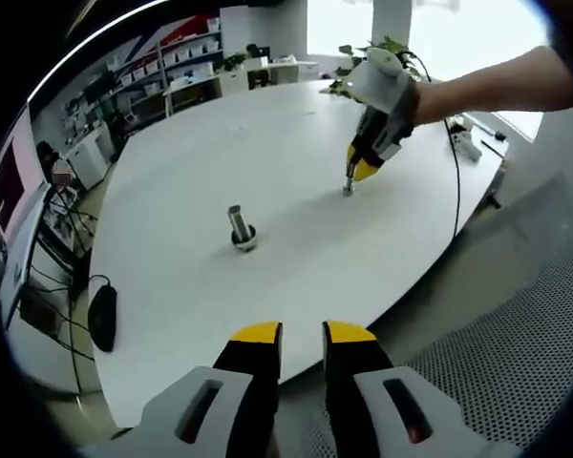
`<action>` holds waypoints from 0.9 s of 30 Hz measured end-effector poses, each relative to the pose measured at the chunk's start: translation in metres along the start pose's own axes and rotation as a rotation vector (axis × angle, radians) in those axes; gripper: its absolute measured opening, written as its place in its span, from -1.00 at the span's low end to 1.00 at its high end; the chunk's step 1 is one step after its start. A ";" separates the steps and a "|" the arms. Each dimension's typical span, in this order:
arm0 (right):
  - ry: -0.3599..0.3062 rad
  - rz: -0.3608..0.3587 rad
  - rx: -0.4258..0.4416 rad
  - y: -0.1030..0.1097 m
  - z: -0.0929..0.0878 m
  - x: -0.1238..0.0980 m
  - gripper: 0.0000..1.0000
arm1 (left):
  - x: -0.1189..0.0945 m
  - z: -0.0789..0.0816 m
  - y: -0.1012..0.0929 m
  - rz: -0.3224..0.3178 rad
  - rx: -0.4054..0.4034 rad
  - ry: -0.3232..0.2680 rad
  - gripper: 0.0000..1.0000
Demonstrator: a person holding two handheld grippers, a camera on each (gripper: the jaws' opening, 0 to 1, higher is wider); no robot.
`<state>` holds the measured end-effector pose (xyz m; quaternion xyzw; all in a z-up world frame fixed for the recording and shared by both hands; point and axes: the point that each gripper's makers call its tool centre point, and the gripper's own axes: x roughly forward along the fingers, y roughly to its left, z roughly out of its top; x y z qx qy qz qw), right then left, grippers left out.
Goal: Place the washer onto the threaded stud by aligning its center hole with the stud, sliding it down to the base, and recovering from edge contact or off-axis alignment until the washer reaches the visible bottom stop.
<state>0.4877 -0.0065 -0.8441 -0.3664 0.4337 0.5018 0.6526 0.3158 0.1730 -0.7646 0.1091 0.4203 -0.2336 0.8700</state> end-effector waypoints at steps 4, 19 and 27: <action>0.020 0.001 0.009 0.002 -0.007 0.009 -0.71 | 0.000 -0.001 0.001 0.001 -0.005 0.008 -0.72; 0.055 0.023 0.057 0.005 -0.023 0.016 -0.67 | -0.001 0.000 0.004 0.015 -0.022 -0.004 -0.72; 0.012 0.000 0.078 0.000 -0.022 0.004 -0.62 | 0.001 -0.003 0.004 0.014 -0.019 0.015 -0.72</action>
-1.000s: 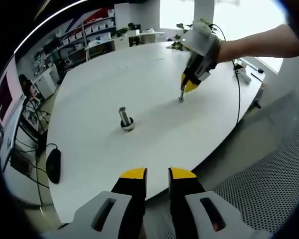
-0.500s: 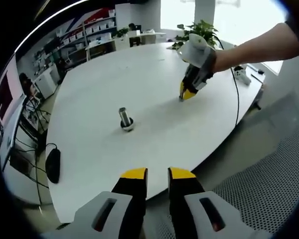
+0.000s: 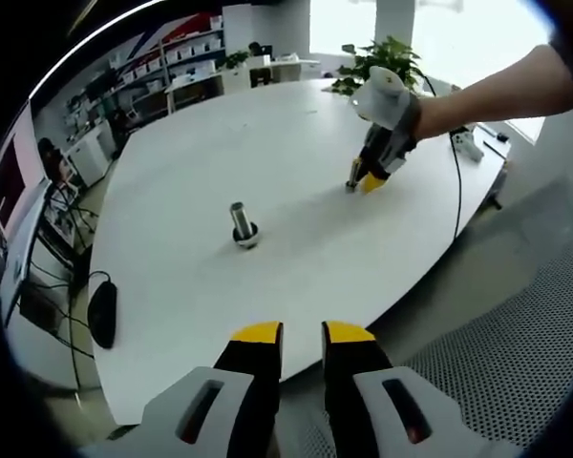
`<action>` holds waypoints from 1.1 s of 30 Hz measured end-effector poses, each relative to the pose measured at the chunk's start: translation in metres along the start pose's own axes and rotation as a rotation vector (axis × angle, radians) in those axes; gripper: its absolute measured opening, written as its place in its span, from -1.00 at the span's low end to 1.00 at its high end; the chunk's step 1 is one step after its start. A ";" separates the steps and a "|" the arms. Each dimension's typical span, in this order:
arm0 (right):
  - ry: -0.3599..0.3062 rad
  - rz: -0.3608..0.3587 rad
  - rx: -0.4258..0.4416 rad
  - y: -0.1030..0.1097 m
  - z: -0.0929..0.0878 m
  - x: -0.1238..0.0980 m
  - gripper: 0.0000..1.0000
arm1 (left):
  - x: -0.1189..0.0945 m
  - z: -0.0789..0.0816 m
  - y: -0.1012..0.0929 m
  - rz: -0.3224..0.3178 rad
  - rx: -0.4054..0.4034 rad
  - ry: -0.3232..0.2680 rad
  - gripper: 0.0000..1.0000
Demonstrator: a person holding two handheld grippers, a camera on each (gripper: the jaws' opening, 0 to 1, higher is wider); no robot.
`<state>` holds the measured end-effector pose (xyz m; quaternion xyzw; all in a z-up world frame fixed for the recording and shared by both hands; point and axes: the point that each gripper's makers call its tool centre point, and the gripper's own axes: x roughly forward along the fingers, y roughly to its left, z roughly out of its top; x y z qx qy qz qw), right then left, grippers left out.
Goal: Place the washer onto the threaded stud by aligning its center hole with the stud, sliding it down to the base, and recovering from edge contact or off-axis alignment until the washer reaches the visible bottom stop.
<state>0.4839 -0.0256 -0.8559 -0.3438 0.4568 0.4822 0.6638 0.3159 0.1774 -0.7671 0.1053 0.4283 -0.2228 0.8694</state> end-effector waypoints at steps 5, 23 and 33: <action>-0.050 -0.018 0.028 -0.003 -0.006 -0.009 -0.60 | 0.000 0.000 -0.001 -0.005 -0.004 0.001 -0.72; -0.265 -0.067 0.074 0.006 -0.035 -0.064 -0.59 | 0.001 -0.001 -0.001 -0.010 -0.010 0.010 -0.72; -0.451 -0.106 0.210 0.022 -0.028 -0.107 -0.59 | -0.001 0.000 0.001 -0.005 -0.024 -0.006 -0.72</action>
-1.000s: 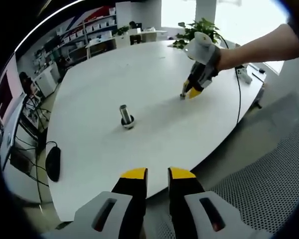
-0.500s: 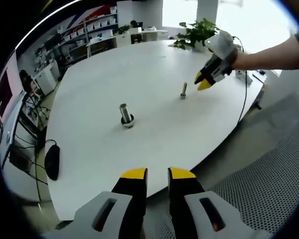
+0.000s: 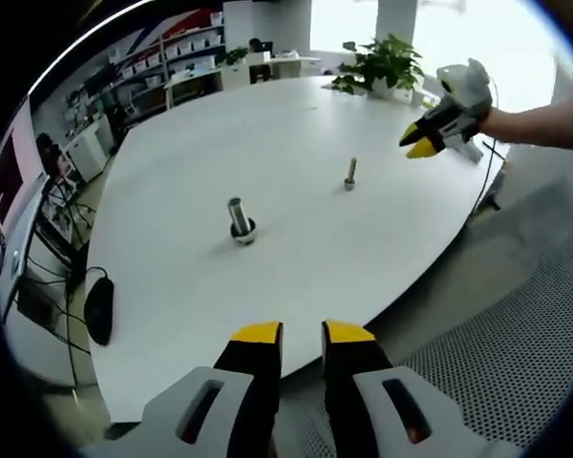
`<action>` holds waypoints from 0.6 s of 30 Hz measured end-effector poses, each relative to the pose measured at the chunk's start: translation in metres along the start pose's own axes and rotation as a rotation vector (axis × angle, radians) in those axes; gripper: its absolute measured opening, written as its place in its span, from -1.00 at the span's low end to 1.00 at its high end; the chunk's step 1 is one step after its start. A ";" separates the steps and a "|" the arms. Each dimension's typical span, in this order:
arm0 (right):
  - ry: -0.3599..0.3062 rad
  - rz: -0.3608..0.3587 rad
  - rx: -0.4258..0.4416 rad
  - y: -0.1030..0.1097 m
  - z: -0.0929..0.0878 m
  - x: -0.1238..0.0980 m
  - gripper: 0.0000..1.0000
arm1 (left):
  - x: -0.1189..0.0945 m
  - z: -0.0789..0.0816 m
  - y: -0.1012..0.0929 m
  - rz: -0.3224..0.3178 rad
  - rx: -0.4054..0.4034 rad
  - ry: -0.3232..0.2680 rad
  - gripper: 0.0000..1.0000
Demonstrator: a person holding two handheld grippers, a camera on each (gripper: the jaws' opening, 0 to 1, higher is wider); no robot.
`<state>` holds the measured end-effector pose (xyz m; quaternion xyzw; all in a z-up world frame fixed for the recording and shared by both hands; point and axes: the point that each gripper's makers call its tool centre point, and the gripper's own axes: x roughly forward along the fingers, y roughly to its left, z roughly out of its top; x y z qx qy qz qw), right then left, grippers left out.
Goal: Place the washer onto the threaded stud by aligning its center hole with the stud, sliding it down to the base, and recovering from edge contact or off-axis alignment until the washer reaches the visible bottom stop.
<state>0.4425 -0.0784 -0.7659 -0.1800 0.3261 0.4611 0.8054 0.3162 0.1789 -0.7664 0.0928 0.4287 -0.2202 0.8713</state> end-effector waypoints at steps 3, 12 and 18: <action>-0.105 0.042 0.118 0.019 0.012 -0.010 -0.57 | 0.000 0.000 0.001 0.005 0.002 -0.002 -0.73; -0.174 0.063 0.126 0.064 0.013 -0.038 -0.46 | -0.002 0.002 0.002 0.009 -0.010 -0.017 -0.73; -0.250 0.079 0.225 0.079 0.017 -0.058 -0.43 | -0.002 0.003 0.000 0.008 -0.008 -0.023 -0.73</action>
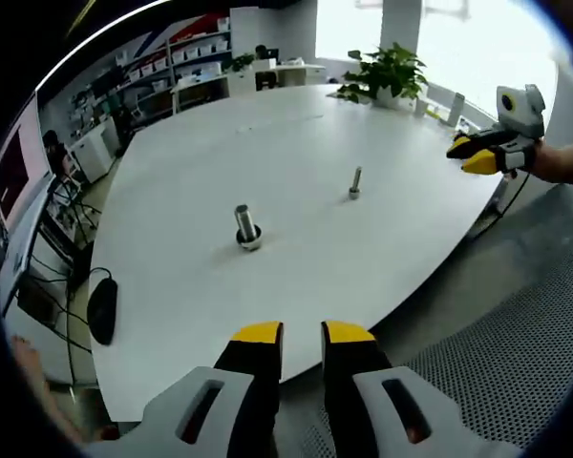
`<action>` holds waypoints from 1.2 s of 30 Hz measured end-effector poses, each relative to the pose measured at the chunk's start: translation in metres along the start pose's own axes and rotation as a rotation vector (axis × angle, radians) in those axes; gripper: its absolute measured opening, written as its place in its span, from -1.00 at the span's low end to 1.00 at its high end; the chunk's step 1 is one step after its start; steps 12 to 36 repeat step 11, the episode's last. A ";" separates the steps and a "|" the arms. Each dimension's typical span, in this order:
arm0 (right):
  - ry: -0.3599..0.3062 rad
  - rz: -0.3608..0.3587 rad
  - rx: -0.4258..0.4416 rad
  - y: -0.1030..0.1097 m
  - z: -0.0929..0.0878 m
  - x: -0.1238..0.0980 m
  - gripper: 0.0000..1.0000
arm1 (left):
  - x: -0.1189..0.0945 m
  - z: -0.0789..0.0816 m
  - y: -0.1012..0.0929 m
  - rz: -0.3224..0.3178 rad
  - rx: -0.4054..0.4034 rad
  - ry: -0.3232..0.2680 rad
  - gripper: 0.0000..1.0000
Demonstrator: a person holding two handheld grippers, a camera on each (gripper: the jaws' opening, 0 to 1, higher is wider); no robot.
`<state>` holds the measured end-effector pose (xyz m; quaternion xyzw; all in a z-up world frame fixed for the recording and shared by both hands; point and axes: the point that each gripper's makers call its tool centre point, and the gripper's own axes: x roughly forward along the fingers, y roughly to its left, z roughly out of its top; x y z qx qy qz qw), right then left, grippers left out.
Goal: Place the washer onto the threaded stud by aligning its center hole with the stud, sliding it down to the base, and recovering from edge contact or off-axis alignment until the washer reaches the visible bottom stop.
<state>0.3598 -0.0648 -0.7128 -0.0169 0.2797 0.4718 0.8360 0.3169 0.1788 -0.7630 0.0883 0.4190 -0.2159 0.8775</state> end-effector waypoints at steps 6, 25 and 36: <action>-0.017 -0.009 0.020 0.005 -0.006 -0.011 -0.41 | 0.000 0.001 0.000 0.001 0.001 -0.006 -0.73; -0.086 -0.026 0.085 0.015 0.010 -0.019 -0.41 | 0.001 -0.001 -0.003 -0.009 0.000 0.008 -0.73; -0.086 -0.026 0.085 0.015 0.010 -0.019 -0.41 | 0.001 -0.001 -0.003 -0.009 0.000 0.008 -0.73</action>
